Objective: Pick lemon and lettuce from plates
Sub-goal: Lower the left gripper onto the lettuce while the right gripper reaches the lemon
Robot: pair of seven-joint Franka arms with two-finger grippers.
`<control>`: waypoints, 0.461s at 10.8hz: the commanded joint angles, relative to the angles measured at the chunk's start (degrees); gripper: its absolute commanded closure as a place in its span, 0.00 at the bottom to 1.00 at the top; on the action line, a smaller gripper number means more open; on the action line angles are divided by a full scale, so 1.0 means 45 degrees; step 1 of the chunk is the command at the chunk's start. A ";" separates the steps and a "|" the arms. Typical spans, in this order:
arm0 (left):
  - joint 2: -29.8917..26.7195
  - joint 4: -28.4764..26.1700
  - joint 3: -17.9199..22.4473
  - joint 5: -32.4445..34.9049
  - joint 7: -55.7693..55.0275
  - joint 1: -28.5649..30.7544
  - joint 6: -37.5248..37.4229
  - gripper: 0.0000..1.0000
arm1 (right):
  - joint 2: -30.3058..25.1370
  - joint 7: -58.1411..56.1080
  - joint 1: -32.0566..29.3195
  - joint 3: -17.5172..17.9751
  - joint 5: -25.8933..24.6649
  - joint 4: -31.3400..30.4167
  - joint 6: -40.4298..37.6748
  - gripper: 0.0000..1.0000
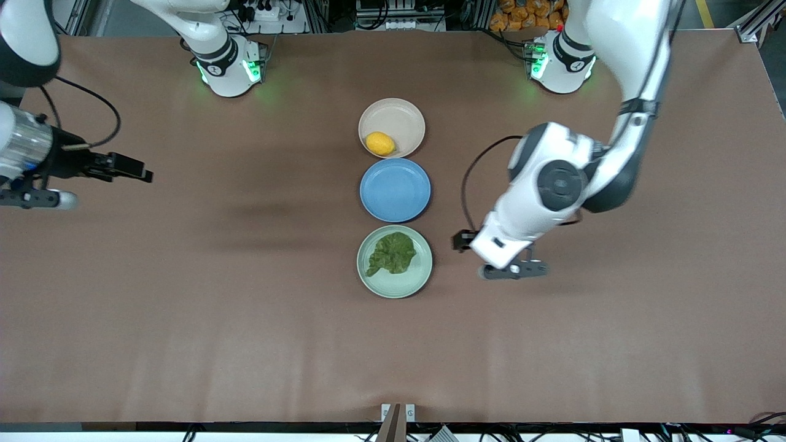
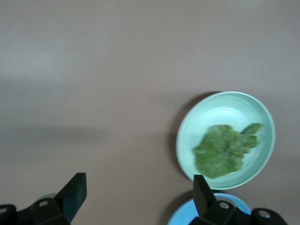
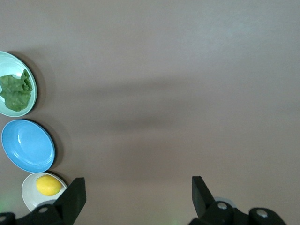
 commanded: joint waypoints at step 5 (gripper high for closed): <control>0.2135 0.0116 0.0215 0.1195 -0.1726 -0.2083 0.5163 0.00 | -0.0223 0.2068 0.2664 0.0125 0.0494 -0.3035 0.1887 0.00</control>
